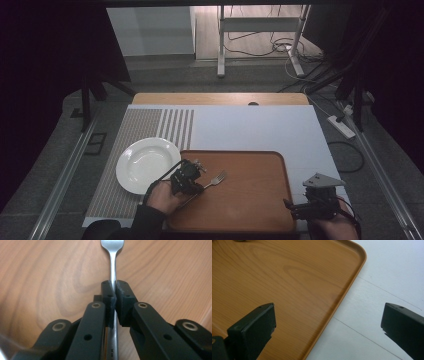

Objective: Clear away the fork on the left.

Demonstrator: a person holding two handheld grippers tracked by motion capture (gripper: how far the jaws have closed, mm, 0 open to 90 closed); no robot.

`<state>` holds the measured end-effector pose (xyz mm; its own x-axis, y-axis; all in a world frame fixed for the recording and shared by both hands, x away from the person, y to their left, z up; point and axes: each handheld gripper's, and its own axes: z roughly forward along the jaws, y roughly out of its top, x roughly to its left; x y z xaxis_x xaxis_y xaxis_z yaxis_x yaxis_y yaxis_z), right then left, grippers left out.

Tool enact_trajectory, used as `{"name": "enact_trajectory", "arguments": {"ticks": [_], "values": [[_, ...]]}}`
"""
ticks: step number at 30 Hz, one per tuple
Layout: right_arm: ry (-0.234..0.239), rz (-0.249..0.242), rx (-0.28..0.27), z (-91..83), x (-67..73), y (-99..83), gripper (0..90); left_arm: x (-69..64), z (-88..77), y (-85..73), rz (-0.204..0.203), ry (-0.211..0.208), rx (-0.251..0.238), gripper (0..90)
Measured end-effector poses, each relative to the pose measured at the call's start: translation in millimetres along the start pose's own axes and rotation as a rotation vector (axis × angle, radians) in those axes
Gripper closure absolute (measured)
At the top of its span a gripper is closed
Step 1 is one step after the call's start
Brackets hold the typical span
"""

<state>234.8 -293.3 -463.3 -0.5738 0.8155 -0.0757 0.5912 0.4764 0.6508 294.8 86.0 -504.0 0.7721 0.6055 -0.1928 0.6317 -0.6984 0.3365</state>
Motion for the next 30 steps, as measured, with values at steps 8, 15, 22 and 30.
{"name": "enact_trajectory", "arguments": {"ticks": [8,15,22,30], "values": [[0.0,-0.001,0.0,0.4,0.3,0.2,0.3,-0.6,-5.8,-1.8,0.032,-0.002,-0.092,74.8],[-0.002,-0.002,0.002,0.5,0.7,0.3,0.2,-7.5,1.9,19.5,0.106,-0.026,-0.117,89.3],[-0.004,-0.005,0.005,0.8,0.7,0.2,0.3,-14.9,18.8,41.4,0.142,-0.03,-0.108,89.2],[-0.004,-0.008,0.005,0.8,0.9,0.2,0.3,-7.0,22.7,40.4,0.113,0.009,-0.105,89.2]]}}
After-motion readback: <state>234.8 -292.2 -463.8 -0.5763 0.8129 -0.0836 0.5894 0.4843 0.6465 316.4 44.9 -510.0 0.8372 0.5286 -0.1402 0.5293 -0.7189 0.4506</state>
